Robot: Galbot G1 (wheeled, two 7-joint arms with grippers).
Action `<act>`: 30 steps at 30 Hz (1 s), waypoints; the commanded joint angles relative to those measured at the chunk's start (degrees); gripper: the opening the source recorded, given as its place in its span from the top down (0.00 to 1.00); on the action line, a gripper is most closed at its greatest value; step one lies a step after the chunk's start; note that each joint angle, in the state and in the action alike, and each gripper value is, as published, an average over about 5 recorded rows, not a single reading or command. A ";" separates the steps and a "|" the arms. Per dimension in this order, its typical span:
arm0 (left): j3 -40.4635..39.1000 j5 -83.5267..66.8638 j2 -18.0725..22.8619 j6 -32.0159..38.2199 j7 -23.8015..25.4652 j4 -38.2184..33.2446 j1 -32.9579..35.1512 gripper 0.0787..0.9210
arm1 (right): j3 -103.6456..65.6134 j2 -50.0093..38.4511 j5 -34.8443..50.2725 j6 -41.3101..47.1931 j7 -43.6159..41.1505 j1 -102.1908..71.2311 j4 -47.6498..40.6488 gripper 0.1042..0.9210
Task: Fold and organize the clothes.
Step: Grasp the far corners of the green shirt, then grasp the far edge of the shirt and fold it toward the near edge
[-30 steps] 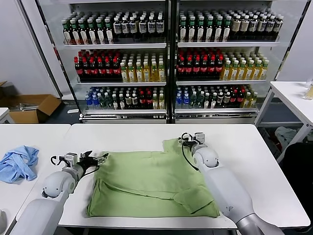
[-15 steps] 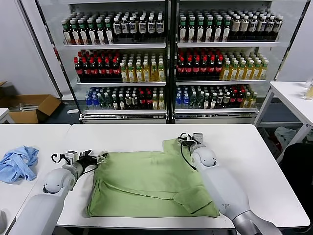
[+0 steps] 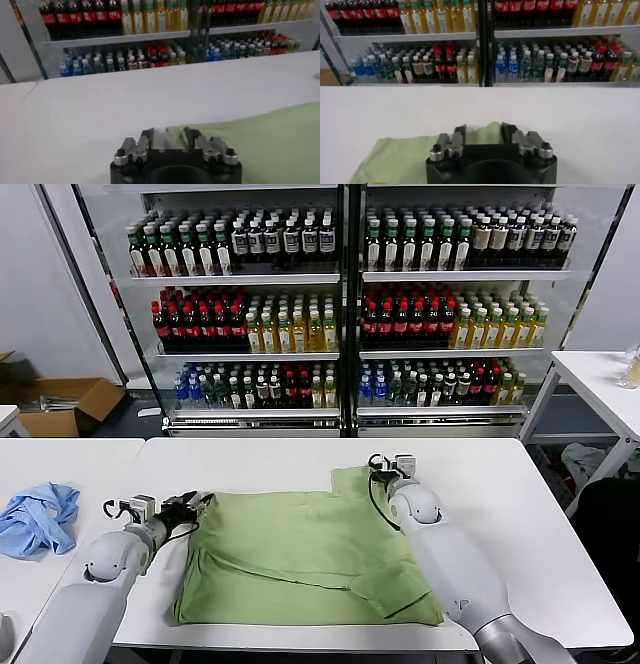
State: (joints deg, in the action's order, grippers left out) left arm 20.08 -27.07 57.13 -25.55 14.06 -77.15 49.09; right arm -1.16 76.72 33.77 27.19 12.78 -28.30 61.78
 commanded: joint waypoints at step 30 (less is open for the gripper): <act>7.25 -12.62 -4.86 9.77 -6.14 -21.16 20.39 0.99 | -11.67 -16.32 8.18 5.27 1.20 -28.67 48.94 1.00</act>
State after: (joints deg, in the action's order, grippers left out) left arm 25.60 -37.24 53.39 -17.88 9.33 -91.79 61.90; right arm -9.48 64.30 40.50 31.22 13.88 -47.76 97.62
